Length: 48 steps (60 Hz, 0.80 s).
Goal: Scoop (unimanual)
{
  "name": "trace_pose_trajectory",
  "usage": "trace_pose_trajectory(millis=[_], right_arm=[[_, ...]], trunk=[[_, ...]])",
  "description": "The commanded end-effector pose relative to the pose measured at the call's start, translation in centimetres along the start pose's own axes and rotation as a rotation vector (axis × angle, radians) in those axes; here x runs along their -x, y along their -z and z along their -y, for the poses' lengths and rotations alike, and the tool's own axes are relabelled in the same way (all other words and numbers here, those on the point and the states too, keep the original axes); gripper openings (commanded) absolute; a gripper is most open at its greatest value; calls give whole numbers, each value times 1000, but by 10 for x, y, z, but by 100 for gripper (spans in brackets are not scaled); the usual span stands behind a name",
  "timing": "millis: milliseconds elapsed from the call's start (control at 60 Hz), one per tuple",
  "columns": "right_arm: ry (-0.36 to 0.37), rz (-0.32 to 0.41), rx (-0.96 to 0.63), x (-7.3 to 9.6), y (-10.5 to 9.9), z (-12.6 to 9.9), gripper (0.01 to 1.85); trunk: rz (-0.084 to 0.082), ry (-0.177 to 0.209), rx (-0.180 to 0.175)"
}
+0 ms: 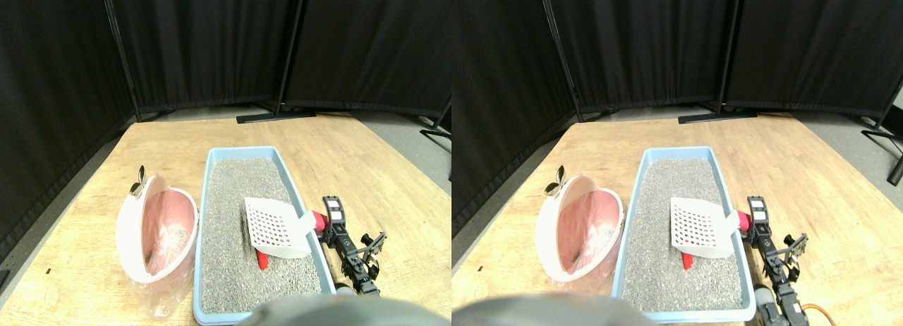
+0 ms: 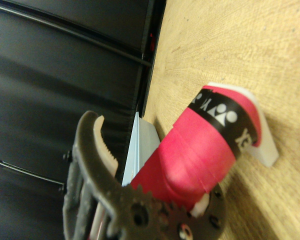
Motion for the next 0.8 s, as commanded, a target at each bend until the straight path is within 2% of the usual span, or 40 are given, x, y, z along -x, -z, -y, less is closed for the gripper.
trace_pose_trajectory(millis=[17,133,150,167,200,217,250,300,400,667,700,800], right_arm=[[11,20,-13,-4,-4,0,91],[5,27,-14,-6,-4,0,80],[-2,25,-9,-6,-4,0,69],[-2,25,-9,-6,-4,0,69],[-28,41,-1,-7,-3,-1,44],[-28,41,-1,-7,-3,-1,44],[-39,49,3,-8,-2,-1,25],[-51,65,7,-8,-1,-1,7],[-86,104,19,-7,-1,0,5],[-86,127,24,-2,-9,2,5],[-110,149,33,-2,-10,2,5],[-110,165,57,1,-15,1,5]], trunk=[[-14,-11,11],[-15,-12,12],[-16,-12,12],[-15,-13,12],[-17,-13,13],[-18,-14,14],[-18,-15,14],[-18,-17,15],[-19,-18,15],[-18,-20,20],[-18,-21,22],[-16,-22,25]])
